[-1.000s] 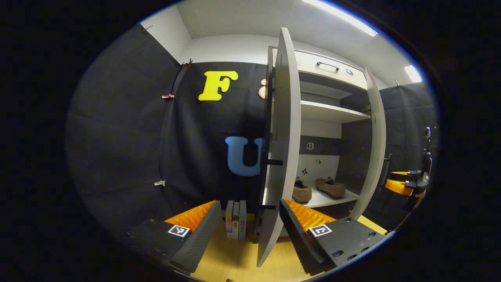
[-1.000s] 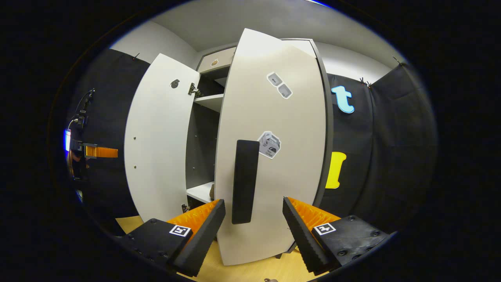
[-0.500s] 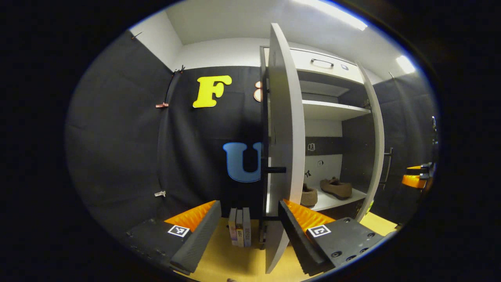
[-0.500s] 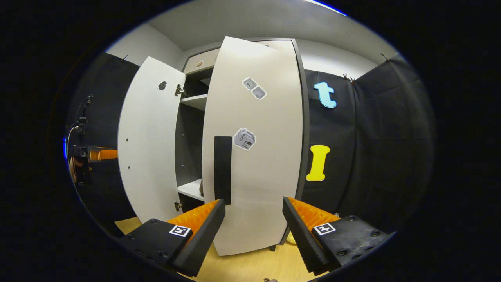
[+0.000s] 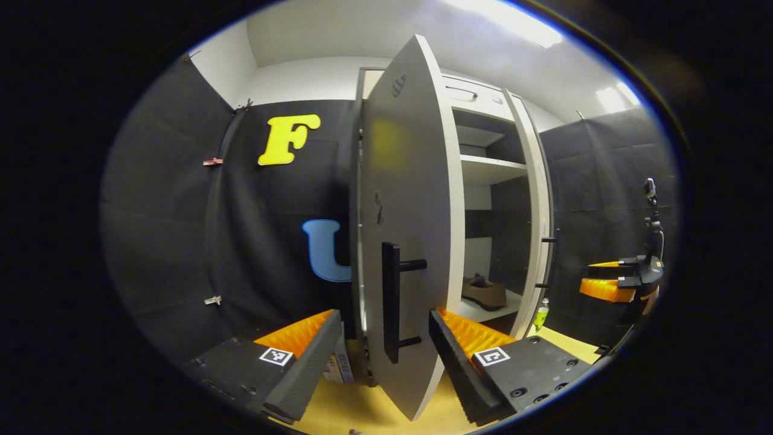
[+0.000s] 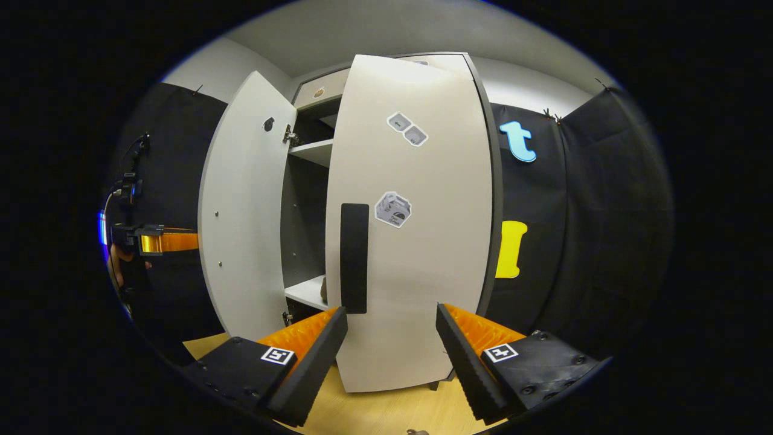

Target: Grab one shoe with the right hand and put it into the shoe cabinet, grab the other shoe with the left hand and put it into the shoe cabinet; then close the right door with the right hand and the left door with the left hand.

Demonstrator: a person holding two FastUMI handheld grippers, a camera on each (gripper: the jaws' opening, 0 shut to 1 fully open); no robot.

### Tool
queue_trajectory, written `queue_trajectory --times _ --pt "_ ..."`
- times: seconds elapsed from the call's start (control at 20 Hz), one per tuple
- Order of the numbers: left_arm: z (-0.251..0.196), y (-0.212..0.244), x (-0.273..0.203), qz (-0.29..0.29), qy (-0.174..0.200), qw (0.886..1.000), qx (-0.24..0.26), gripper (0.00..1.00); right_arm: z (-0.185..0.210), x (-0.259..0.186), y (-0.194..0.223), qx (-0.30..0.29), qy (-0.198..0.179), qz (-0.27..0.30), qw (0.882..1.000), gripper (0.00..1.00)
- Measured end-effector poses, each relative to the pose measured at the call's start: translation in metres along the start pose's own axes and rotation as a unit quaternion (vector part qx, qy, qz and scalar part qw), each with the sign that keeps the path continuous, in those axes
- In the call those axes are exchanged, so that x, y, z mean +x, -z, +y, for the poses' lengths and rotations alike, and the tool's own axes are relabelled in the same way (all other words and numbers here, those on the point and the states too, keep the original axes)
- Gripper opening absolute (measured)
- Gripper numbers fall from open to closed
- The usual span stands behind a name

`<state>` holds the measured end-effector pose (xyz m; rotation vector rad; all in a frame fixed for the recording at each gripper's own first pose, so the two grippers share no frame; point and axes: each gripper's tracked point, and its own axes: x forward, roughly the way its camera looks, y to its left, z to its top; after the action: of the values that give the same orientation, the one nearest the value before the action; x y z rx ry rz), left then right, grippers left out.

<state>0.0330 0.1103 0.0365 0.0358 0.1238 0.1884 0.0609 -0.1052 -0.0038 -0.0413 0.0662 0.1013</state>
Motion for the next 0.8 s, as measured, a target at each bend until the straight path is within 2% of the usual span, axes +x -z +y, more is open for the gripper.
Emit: queue_trajectory --times 0.25,0.3,0.5,0.8 --pt "-0.058 0.001 0.035 -0.008 0.073 0.997 -0.020 0.96 -0.012 0.004 -0.002 0.009 -0.002 -0.002 1.000 0.98" --pt "-0.065 0.002 0.038 -0.006 0.080 0.997 -0.019 0.94 -0.015 0.003 -0.002 0.011 -0.001 -0.001 1.000 0.98" --pt "-0.077 -0.003 0.031 -0.013 0.096 0.995 -0.020 0.94 -0.023 0.000 -0.004 0.009 0.006 -0.003 1.000 0.98" --pt "-0.066 0.000 0.011 -0.008 0.085 0.996 -0.024 0.94 -0.012 -0.006 -0.007 0.011 0.007 -0.005 1.000 0.98"
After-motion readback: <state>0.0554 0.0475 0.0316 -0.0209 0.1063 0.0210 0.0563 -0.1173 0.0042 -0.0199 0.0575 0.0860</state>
